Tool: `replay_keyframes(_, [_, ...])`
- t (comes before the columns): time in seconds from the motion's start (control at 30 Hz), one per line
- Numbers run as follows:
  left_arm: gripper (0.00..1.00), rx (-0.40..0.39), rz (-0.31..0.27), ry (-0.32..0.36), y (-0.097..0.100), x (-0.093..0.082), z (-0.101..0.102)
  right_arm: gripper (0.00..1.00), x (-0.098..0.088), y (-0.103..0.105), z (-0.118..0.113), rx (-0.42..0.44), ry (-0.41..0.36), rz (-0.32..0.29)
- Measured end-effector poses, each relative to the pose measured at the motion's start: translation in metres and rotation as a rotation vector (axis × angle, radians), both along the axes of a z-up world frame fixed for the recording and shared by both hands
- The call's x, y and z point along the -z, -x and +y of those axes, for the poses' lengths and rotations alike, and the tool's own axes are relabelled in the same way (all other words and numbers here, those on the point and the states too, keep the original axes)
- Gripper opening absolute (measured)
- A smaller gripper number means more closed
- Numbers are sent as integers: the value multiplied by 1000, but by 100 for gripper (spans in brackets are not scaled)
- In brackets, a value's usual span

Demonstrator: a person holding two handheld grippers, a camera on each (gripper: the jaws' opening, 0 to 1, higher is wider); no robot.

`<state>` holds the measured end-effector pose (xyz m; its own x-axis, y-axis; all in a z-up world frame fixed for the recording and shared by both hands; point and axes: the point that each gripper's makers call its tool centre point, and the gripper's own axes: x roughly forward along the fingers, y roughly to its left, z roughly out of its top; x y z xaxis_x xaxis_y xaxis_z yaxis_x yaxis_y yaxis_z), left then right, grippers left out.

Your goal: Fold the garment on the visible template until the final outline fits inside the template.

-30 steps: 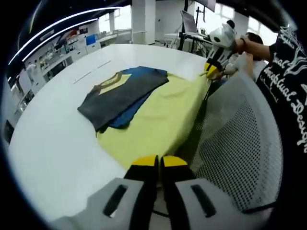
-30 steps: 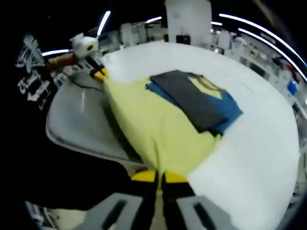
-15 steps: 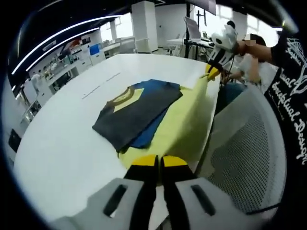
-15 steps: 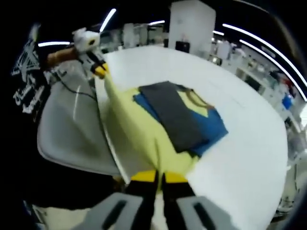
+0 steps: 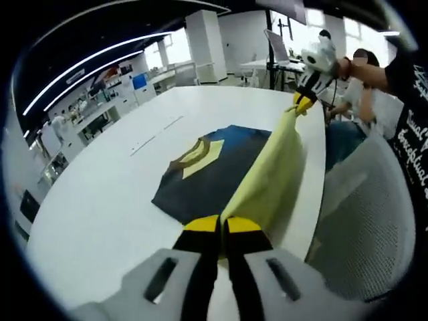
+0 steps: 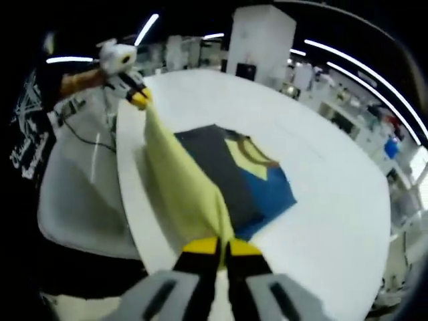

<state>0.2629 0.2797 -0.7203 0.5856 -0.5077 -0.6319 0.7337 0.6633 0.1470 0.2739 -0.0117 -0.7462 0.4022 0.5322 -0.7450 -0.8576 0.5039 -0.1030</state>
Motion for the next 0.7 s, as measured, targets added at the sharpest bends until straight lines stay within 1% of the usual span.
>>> replay_keyframes(0.07, [0,-7,-8,4,-10,-2,3,0,-3,-5,1,12,-3,-12])
replay_keyframes(0.2, [0,-19,-10,12,-22,-5,6,0,-8,-18,3,20,-5,-37])
replay_keyframes(0.33, [0,-19,-24,9,-36,-10,9,0,-15,-33,5,26,-3,-65])
replay_keyframes(0.37, [0,-20,-25,10,-39,-11,9,0,-18,-39,5,29,-3,-78])
replay_keyframes(0.43, [0,-35,-30,18,-48,-13,12,0,-20,-48,4,31,-2,-87])
replay_keyframes(0.5, [0,-41,-37,23,-47,-17,8,0,-22,-54,4,33,1,-96])
replay_keyframes(0.57, [0,-45,-39,28,-53,-16,9,0,-25,-61,4,41,7,-106])
replay_keyframes(0.63, [0,-50,-47,28,-55,-19,7,0,-28,-67,5,47,14,-120])
replay_keyframes(0.7, [0,-58,-58,28,-63,-21,9,0,-32,-74,7,57,14,-133])
